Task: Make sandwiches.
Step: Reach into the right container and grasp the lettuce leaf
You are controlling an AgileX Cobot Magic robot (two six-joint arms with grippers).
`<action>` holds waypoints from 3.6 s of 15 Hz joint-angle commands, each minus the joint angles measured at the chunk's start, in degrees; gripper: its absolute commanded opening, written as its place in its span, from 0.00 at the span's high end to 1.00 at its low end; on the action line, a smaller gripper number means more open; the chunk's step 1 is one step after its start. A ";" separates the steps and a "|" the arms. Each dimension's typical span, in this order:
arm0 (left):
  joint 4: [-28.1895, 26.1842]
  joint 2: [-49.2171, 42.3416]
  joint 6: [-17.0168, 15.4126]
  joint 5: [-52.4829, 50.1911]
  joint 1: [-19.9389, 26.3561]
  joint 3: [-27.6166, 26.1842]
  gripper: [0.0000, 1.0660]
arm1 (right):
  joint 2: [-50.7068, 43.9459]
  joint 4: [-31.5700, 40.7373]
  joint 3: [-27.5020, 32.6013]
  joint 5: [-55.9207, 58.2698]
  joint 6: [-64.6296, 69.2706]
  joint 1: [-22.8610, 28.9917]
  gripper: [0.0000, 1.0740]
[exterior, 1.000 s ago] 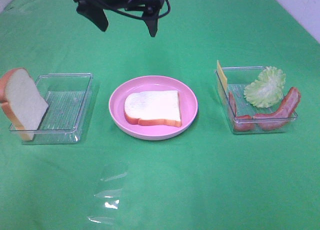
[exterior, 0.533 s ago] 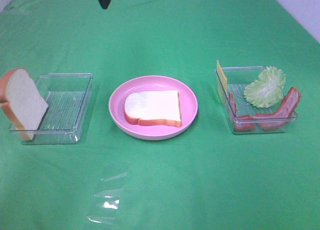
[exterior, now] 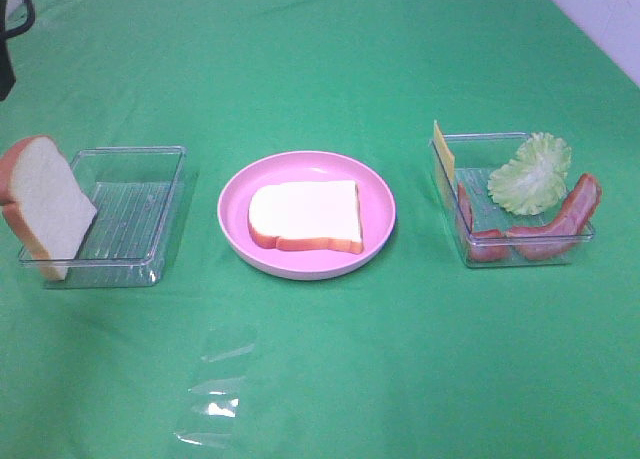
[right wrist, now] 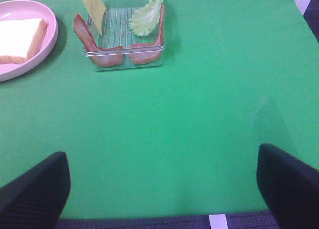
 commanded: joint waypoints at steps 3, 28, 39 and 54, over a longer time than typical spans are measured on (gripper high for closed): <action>0.11 -16.73 -1.38 4.64 0.11 15.87 0.04 | -1.66 0.00 0.11 -0.23 -0.46 -0.40 0.09; -7.16 -61.99 10.54 -7.85 0.52 47.04 0.05 | -1.66 0.00 0.11 -0.23 -0.46 -0.40 0.09; -7.16 -82.10 10.54 -7.96 18.96 47.04 0.05 | -1.66 0.00 0.11 -0.23 -0.46 -0.40 0.09; -7.16 -81.59 10.54 -7.96 18.96 47.04 0.05 | -1.60 0.00 0.11 -0.23 -0.46 -0.40 0.09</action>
